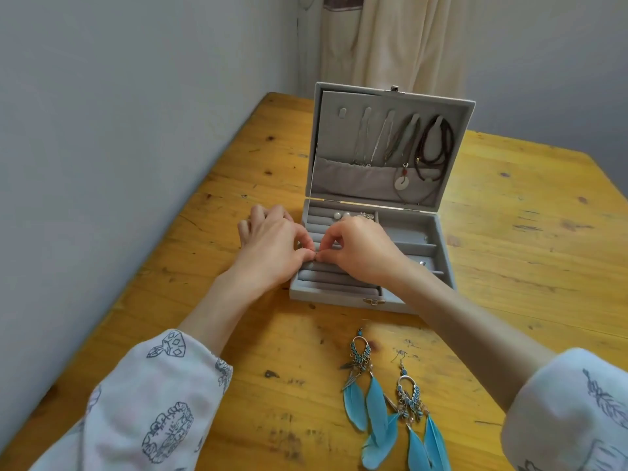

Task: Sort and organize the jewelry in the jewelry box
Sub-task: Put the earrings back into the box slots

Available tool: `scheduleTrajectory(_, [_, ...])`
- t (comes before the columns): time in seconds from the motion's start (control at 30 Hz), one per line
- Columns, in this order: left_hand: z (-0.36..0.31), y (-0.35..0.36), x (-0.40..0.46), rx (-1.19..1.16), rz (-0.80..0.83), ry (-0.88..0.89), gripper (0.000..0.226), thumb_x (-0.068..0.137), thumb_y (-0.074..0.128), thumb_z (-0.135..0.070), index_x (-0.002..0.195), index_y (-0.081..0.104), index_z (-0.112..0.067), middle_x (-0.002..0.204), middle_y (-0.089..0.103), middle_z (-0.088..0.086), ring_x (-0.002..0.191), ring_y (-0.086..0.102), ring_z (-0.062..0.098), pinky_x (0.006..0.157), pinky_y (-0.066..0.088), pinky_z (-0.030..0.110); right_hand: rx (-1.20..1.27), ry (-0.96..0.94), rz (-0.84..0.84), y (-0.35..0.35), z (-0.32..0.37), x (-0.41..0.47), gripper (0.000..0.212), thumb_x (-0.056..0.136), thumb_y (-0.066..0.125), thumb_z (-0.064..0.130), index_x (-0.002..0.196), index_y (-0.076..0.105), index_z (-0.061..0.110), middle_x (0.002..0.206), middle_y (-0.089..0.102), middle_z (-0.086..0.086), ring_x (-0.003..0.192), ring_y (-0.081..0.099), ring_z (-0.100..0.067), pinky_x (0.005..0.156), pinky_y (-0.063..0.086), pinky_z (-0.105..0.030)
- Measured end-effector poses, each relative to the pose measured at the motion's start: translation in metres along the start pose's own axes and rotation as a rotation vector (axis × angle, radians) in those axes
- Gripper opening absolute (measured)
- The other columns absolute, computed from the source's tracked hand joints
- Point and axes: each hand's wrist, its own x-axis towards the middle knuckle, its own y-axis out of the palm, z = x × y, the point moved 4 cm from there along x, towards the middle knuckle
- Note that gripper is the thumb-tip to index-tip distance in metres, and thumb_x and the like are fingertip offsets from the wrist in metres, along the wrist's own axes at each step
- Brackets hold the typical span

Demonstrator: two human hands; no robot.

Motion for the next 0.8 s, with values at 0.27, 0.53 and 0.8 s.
scheduleTrajectory(0.27, [0.004, -0.002, -0.014, -0.001, -0.022, 0.049, 0.019, 0.09, 0.053, -0.035, 0.104, 0.066, -0.036, 0.112, 0.044, -0.005, 0.114, 0.029, 0.017, 0.091, 0.024, 0.032, -0.157, -0.152, -0.112, 0.001, 0.005, -0.013, 0.02, 0.093, 0.051, 0.03, 0.101, 0.068, 0.022, 0.093, 0.049, 0.004, 0.101, 0.045, -0.019, 0.083, 0.027, -0.028])
scheduleTrajectory(0.53, [0.006, 0.001, -0.028, -0.014, -0.042, 0.087, 0.027, 0.092, 0.047, -0.028, 0.113, 0.062, -0.036, 0.116, 0.048, -0.008, 0.115, 0.03, 0.015, 0.092, 0.024, 0.031, -0.204, -0.174, -0.093, 0.0, 0.007, -0.017, 0.019, 0.093, 0.05, 0.028, 0.1, 0.067, 0.021, 0.09, 0.045, 0.006, 0.099, 0.045, -0.018, 0.083, 0.026, -0.028])
scheduleTrajectory(0.8, [0.005, -0.001, -0.028, -0.021, -0.028, 0.082, 0.029, 0.093, 0.046, -0.026, 0.115, 0.061, -0.036, 0.119, 0.048, -0.008, 0.117, 0.03, 0.014, 0.094, 0.023, 0.03, -0.153, -0.131, 0.008, 0.0, 0.006, -0.009, 0.02, 0.094, 0.048, 0.028, 0.102, 0.065, 0.02, 0.093, 0.049, 0.005, 0.098, 0.045, -0.017, 0.091, 0.029, -0.03])
